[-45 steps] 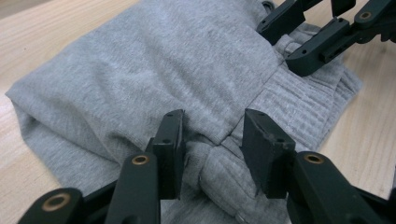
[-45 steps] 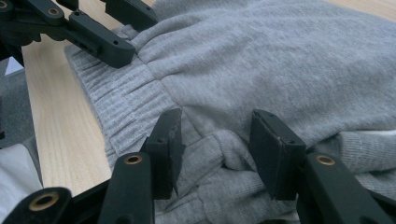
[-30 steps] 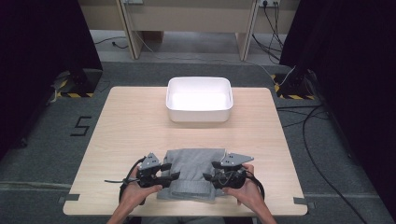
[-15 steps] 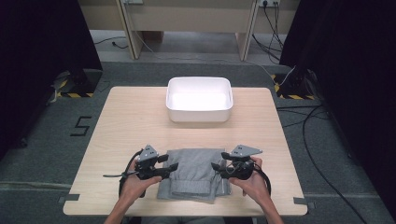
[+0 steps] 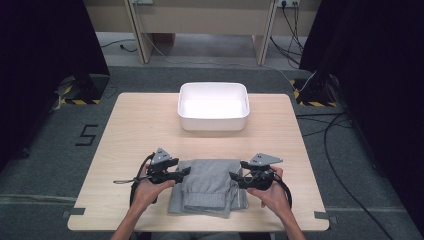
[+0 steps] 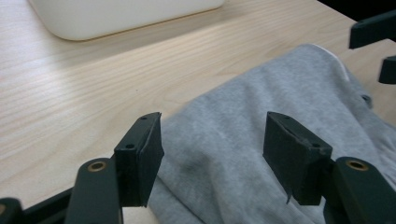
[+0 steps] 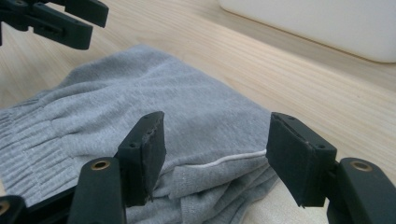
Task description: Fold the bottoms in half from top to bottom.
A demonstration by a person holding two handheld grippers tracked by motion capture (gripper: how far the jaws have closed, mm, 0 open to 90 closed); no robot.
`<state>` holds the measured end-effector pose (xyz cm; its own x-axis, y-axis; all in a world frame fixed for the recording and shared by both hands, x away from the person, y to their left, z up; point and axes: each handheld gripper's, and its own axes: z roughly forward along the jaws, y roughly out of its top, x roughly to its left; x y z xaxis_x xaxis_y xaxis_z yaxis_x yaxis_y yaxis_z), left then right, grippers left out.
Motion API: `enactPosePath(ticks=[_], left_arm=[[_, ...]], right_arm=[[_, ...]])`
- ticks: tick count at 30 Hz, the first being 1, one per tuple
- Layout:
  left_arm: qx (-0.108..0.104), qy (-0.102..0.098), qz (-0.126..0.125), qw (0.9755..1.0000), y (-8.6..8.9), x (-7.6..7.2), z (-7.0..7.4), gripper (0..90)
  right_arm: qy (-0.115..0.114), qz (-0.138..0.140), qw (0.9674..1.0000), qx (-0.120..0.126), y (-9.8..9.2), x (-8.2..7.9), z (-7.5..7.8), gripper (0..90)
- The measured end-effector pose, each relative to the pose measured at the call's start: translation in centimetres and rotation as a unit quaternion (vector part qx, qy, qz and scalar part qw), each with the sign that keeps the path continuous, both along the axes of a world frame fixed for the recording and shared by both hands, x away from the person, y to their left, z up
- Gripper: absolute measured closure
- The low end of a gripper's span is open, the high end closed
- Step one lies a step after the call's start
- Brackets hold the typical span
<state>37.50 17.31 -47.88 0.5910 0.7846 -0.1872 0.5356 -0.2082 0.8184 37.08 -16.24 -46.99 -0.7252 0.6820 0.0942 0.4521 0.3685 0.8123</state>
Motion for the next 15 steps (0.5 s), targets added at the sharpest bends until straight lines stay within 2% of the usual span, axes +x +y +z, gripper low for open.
enactPosePath(ticks=[4, 12, 15], left_arm=[[0.003, 0.007, 0.002, 1.0, 0.1, 0.4, -0.5, 36.1], [0.007, 0.014, 0.01, 0.9998, 0.2, 1.0, -1.5, 37.0], [0.017, 0.014, 0.006, 0.9997, 0.1, 1.2, -2.0, 38.5]], right_arm=[[-0.001, -0.002, 0.9999, -0.013, 0.0, 0.1, -0.2, 37.6], [0.0, -0.002, 0.9998, -0.019, -0.1, 0.1, -0.5, 37.6], [0.002, 0.002, 0.9997, -0.024, 0.0, 0.0, -0.7, 38.0]])
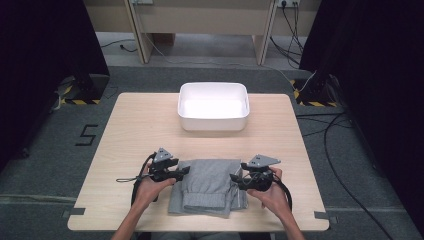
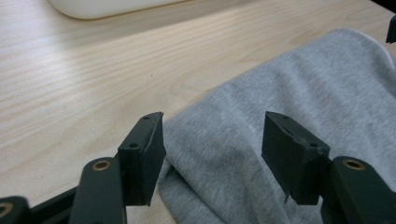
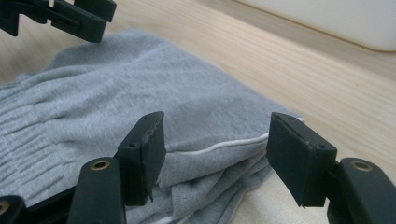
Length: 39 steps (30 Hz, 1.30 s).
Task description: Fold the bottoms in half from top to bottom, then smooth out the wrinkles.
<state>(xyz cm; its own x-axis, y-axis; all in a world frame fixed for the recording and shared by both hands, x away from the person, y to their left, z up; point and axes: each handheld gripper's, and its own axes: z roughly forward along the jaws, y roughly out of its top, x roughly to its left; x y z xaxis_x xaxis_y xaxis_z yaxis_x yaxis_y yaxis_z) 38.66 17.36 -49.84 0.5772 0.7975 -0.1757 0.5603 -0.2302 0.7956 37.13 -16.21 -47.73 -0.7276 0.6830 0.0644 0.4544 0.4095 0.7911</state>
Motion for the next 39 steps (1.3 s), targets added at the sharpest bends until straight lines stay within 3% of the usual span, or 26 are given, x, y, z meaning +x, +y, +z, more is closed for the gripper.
enactPosePath(ticks=[8, 13, 20, 28, 35, 39], left_arm=[[0.017, -0.001, -0.001, 0.9999, 0.0, 0.3, -0.8, 44.9], [0.043, -0.003, 0.004, 0.999, 0.1, 0.5, -1.4, 47.3], [0.039, -0.003, 0.011, 0.9992, 0.5, 0.6, -1.3, 47.9], [0.05, 0.004, 0.011, 0.9987, 0.6, 0.6, -1.5, 48.4], [0.048, 0.005, 0.02, 0.9986, 1.1, 0.8, -1.6, 47.6], [0.047, 0.009, 0.021, 0.9986, 1.2, 0.9, -1.7, 47.5]], right_arm=[[-0.001, 0.005, 0.9997, -0.022, 0.6, -0.1, -0.7, 39.0], [0.001, 0.005, 0.9994, -0.034, 0.7, 0.0, -1.3, 39.5], [0.003, 0.004, 0.9996, -0.028, 0.6, 0.0, -1.2, 40.0], [-0.014, 0.014, 0.9998, -0.008, 1.0, -0.6, -0.2, 41.0], [0.004, 0.024, 0.9991, -0.036, 1.8, -0.7, -1.5, 42.0], [0.0, 0.025, 0.9985, -0.049, 2.1, -0.7, -1.7, 42.1]])
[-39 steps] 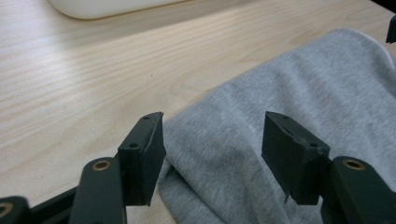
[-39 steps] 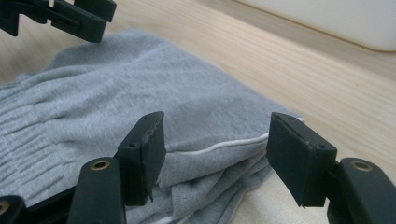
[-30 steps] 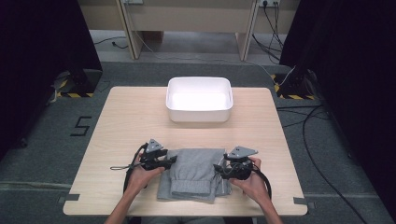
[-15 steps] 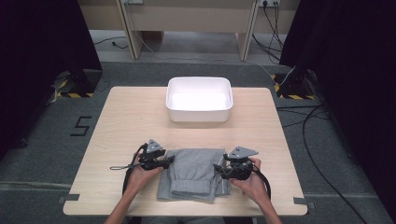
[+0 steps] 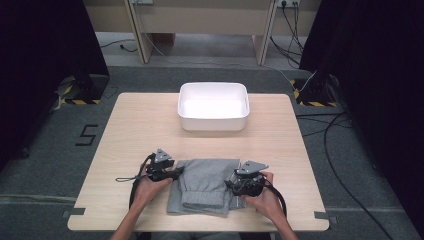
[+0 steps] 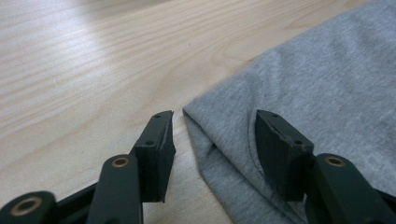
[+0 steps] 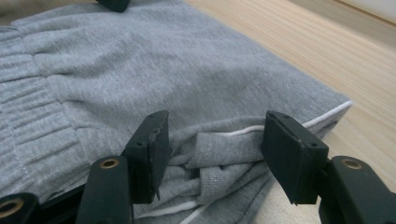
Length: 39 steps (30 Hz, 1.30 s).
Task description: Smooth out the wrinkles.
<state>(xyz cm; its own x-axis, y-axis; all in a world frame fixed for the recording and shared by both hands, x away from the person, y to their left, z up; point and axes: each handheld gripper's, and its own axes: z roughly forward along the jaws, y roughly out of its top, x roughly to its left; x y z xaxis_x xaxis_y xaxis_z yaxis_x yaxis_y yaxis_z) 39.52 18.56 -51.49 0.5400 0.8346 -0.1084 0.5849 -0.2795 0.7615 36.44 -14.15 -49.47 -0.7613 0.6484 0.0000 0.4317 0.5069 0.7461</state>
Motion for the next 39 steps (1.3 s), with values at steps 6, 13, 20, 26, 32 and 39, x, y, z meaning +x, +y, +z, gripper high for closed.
enactPosePath(ticks=[6, 13, 20, 26, 32, 39], left_arm=[[0.007, -0.005, 0.013, 0.9999, 0.8, 0.3, -0.1, 47.1], [0.011, -0.009, 0.036, 0.9992, 2.4, 0.8, -0.1, 47.0], [0.023, -0.002, 0.048, 0.9986, 4.3, 1.5, 0.2, 45.3], [0.018, 0.007, 0.06, 0.998, 5.9, 1.9, 0.2, 45.6], [0.012, 0.008, 0.081, 0.9966, 7.4, 2.0, 0.1, 45.1], [0.004, 0.008, 0.097, 0.9952, 8.4, 2.1, -0.1, 44.9]], right_arm=[[-0.005, 0.007, 0.9999, -0.013, 0.8, 0.0, -0.5, 41.9], [-0.006, 0.022, 0.9995, -0.022, 2.8, 0.6, -0.6, 41.4], [0.004, 0.032, 0.9994, -0.015, 4.6, 1.6, -0.7, 41.4], [0.003, 0.039, 0.9991, -0.014, 6.1, 2.6, -0.7, 41.5], [0.01, 0.049, 0.9987, -0.01, 7.5, 3.5, -0.7, 41.5], [0.01, 0.052, 0.9986, -0.004, 8.7, 4.0, -0.8, 41.4]])
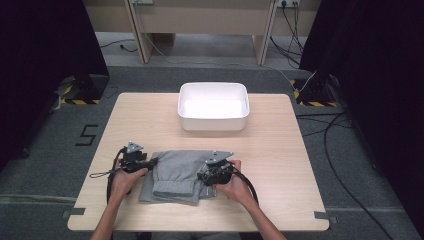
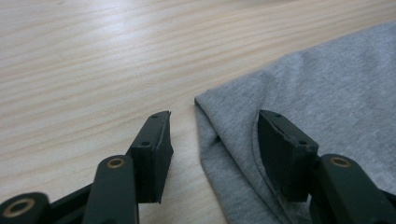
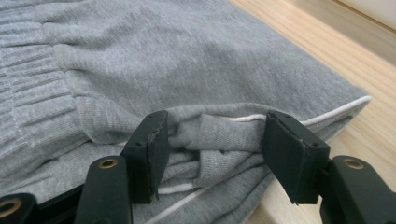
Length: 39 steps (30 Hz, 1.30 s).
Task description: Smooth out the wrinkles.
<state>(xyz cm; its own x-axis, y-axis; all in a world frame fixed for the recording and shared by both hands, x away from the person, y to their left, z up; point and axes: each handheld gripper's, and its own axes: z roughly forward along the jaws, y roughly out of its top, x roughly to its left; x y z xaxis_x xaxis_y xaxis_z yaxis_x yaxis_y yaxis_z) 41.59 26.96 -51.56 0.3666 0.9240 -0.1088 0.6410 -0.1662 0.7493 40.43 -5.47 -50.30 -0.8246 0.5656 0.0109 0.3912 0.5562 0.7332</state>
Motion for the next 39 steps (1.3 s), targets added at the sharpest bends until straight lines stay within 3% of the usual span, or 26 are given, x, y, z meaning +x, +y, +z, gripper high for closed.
enactPosePath(ticks=[20, 24, 27, 30, 33, 39], left_arm=[[-0.005, -0.007, 0.04, 0.9992, 2.3, 0.6, -0.3, 42.0], [-0.002, -0.015, 0.043, 0.999, 2.3, 0.2, 0.4, 40.4], [0.003, -0.029, 0.036, 0.9989, 2.1, -0.5, 1.5, 39.9], [0.002, -0.033, 0.02, 0.9992, 1.5, -1.4, 2.5, 38.9], [-0.015, -0.03, 0.004, 0.9994, 0.7, -2.4, 3.5, 38.4], [-0.02, -0.014, -0.042, 0.9988, -1.9, -4.5, 4.2, 36.5]], right_arm=[[-0.002, 0.005, 1.0, 0.002, 2.8, 1.3, -0.1, 41.1], [-0.004, 0.006, 1.0, -0.005, 3.1, 1.3, 0.0, 40.4], [0.008, 0.002, 1.0, 0.004, 2.8, 1.3, 0.3, 38.3], [0.004, -0.004, 0.9999, 0.014, 2.0, 0.9, 0.8, 37.7], [-0.005, -0.001, 0.9997, 0.022, 1.2, 0.1, 1.5, 37.1], [-0.002, 0.011, 0.9997, 0.024, 0.3, -1.5, 1.9, 37.0]])
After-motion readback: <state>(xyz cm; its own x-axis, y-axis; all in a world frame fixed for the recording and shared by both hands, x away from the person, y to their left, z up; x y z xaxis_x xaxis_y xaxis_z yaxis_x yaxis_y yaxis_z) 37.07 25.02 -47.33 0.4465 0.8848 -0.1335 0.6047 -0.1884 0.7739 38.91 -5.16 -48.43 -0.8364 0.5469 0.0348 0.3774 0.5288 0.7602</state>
